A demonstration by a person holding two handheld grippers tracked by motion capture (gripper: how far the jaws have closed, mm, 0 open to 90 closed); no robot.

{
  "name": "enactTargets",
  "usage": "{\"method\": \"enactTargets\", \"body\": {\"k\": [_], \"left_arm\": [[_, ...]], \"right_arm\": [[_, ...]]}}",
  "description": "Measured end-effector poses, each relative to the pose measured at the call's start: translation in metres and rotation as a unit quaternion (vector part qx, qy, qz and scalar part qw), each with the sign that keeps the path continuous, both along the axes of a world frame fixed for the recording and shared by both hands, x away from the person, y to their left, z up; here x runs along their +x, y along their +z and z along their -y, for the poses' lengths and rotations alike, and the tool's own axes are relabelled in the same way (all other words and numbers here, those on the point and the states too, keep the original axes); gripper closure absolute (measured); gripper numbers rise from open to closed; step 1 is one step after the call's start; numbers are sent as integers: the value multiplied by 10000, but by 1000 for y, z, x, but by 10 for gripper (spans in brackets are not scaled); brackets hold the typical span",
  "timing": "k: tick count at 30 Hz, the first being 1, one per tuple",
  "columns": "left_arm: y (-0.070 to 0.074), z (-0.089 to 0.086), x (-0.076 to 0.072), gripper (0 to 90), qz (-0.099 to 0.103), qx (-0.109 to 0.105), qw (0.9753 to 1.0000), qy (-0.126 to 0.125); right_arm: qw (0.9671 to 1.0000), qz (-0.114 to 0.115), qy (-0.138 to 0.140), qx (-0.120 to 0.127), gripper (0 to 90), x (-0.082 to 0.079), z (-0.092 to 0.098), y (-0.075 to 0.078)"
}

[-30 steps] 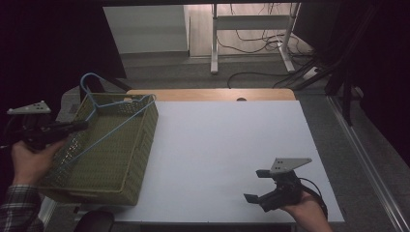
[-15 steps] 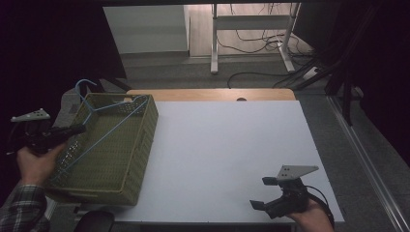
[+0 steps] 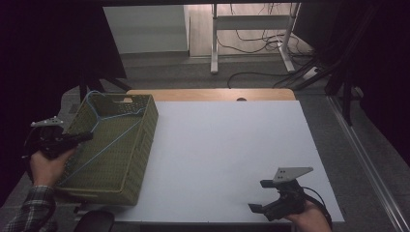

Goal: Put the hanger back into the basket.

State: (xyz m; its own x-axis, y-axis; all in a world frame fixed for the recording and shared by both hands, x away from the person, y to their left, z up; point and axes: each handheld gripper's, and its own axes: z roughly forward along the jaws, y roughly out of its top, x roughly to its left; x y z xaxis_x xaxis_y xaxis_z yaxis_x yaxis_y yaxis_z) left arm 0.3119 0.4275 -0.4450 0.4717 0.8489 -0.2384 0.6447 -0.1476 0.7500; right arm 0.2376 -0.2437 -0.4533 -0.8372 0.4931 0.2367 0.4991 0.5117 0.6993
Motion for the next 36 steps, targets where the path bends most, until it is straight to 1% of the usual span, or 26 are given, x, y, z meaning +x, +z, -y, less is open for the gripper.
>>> {"method": "enactTargets", "body": {"k": [1,2,4,5,6,7,8,10,11,13,14,15,18,20,22,25,26,27,28,29,30,31,32,34,35,36], "left_arm": [[0,1,1,871,-12,102,9999,11],[0,1,1,869,-12,102,9999,11],[-1,6,3,864,-59,470,9989,48],[-1,8,3,786,-43,673,9977,83],[0,10,2,786,49,775,9968,174],[2,10,2,626,122,745,9969,225],[4,9,2,626,126,675,9973,267],[7,8,1,489,139,699,9966,412],[9,6,0,378,132,651,9969,422],[16,5,-5,317,140,366,9985,370],[16,5,-5,291,140,366,9985,370],[22,9,-11,255,213,250,9990,308],[29,23,-22,185,240,173,9995,101],[32,35,-28,140,265,185,9995,-60],[34,47,-35,94,313,183,9988,-320],[37,60,-41,68,354,177,9980,-494],[39,72,-47,62,416,93,9967,-686],[39,72,-47,56,416,93,9967,-686],[41,84,-53,50,513,-7,9949,-865],[41,84,-53,42,513,-7,9949,-865],[42,91,-56,42,527,-52,9941,-945],[43,104,-61,31,606,-50,9927,-1040],[43,104,-61,30,606,-50,9927,-1040],[43,116,-65,27,650,-83,9907,-1192],[43,128,-70,24,714,-148,9881,-1351],[42,133,-72,21,740,-165,9871,-1410]], "right_arm": [[10000,-6,11,0,69,0,0,0],[10000,-6,11,0,69,0,0,0],[10000,-14,15,-16,69,0,-1,-1],[10000,-8,15,-31,69,-1,-1,-1],[10000,-8,15,-31,69,-1,-1,-1],[10000,5,-2,-10,69,-1,0,-1],[10000,5,-2,-10,69,-1,0,-1],[10000,34,-39,-8,69,0,1,-1],[10000,59,-61,-3,69,-1,2,0],[9999,114,-90,-13,67,-1,3,1],[9999,114,-90,-13,67,-1,3,1],[9998,164,-122,-11,66,-1,3,2],[9995,253,-179,-40,61,-2,4,3],[9992,319,-222,-81,58,-2,5,4],[9990,352,-265,-91,53,-3,6,4],[9985,423,-323,-141,46,-5,7,5],[9983,456,-338,-154,44,-6,8,6],[9983,456,-338,-154,44,-6,8,6],[9980,469,-382,-168,42,-7,9,6],[9980,469,-382,-168,42,-7,9,6],[9979,482,-403,-161,42,-8,9,6],[9976,496,-451,-156,40,-9,11,7],[9976,496,-451,-156,40,-9,11,7],[9972,521,-519,-141,36,-11,12,7],[9968,540,-577,-113,30,-12,14,8],[9966,555,-604,-112,25,-12,15,9]]}}
